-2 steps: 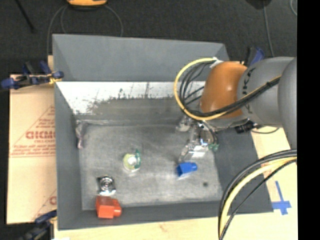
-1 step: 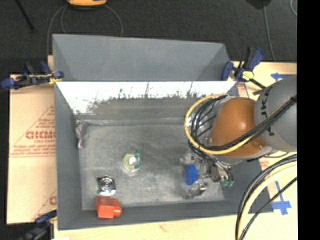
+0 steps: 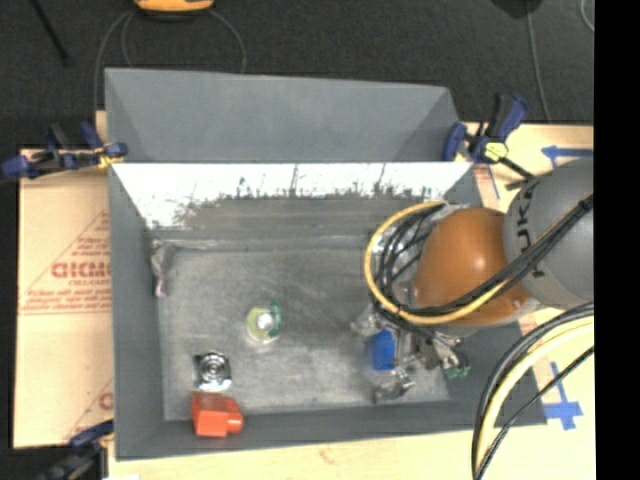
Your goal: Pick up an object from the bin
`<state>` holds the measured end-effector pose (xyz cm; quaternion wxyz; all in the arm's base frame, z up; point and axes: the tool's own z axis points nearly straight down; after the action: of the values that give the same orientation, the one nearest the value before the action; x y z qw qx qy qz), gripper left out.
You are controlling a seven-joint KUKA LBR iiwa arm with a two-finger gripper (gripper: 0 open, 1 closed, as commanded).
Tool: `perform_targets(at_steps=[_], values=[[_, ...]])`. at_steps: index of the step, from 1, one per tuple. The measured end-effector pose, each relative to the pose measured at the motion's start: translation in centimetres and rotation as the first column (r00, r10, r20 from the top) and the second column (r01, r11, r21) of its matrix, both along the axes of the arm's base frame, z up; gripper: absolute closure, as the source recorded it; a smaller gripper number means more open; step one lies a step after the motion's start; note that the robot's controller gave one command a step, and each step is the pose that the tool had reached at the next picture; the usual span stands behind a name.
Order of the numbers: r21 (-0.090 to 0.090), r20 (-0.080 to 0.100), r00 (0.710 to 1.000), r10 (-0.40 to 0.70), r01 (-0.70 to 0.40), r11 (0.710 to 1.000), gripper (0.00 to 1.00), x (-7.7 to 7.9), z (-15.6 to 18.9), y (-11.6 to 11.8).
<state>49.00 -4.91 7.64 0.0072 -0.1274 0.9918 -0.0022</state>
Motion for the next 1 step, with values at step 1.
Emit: perform_targets(at_steps=[1], values=[[0.012, -0.007, 0.996, -0.092, 0.092, 0.996, 0.00, 0.51, -0.07, -3.06]])
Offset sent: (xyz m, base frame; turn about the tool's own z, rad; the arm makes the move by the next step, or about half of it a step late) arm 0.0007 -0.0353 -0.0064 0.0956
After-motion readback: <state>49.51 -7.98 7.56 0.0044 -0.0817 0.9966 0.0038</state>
